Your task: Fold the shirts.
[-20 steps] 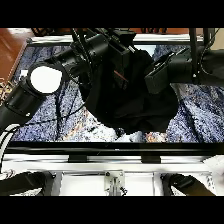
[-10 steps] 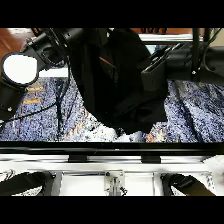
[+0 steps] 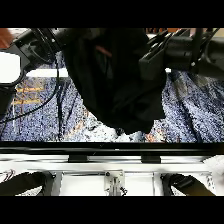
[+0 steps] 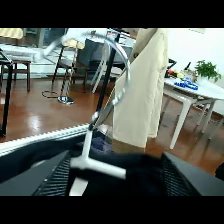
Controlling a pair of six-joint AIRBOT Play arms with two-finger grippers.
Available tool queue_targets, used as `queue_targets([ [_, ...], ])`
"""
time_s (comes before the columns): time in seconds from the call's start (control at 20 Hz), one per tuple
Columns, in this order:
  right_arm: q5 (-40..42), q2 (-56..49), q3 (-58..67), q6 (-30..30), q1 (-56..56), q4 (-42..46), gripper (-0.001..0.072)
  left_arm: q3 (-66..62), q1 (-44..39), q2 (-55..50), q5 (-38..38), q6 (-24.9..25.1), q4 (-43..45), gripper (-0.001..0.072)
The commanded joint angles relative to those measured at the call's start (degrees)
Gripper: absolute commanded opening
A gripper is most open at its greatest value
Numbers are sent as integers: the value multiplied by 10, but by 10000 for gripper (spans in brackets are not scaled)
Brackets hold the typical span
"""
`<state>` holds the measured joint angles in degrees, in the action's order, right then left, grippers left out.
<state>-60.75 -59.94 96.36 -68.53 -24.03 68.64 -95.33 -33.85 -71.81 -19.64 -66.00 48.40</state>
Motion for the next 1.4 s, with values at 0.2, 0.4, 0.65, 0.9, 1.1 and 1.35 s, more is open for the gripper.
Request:
queue_targets([
  [0.2, 61, 6, 1, 14, -1, -5, 88, 0, 23, 56, 10, 3, 7, 675],
  [0.4, 93, 12, 2, -66, -1, 131, 88, 0, 28, 109, 19, 26, 7, 674],
  [0.65, 35, 33, 66, -261, 4, 515, 88, 1, 33, 151, 16, 75, 22, 672],
  [0.9, -78, 34, 158, -272, 167, 590, 88, 1, 59, 151, 4, 72, 21, 672],
  [1.1, -100, 26, 161, -276, 359, 564, 88, 2, 70, 151, -24, 72, 21, 670],
  [1.35, -30, -6, 161, -273, 506, 447, 88, 2, 72, 151, -34, 65, 21, 669],
])
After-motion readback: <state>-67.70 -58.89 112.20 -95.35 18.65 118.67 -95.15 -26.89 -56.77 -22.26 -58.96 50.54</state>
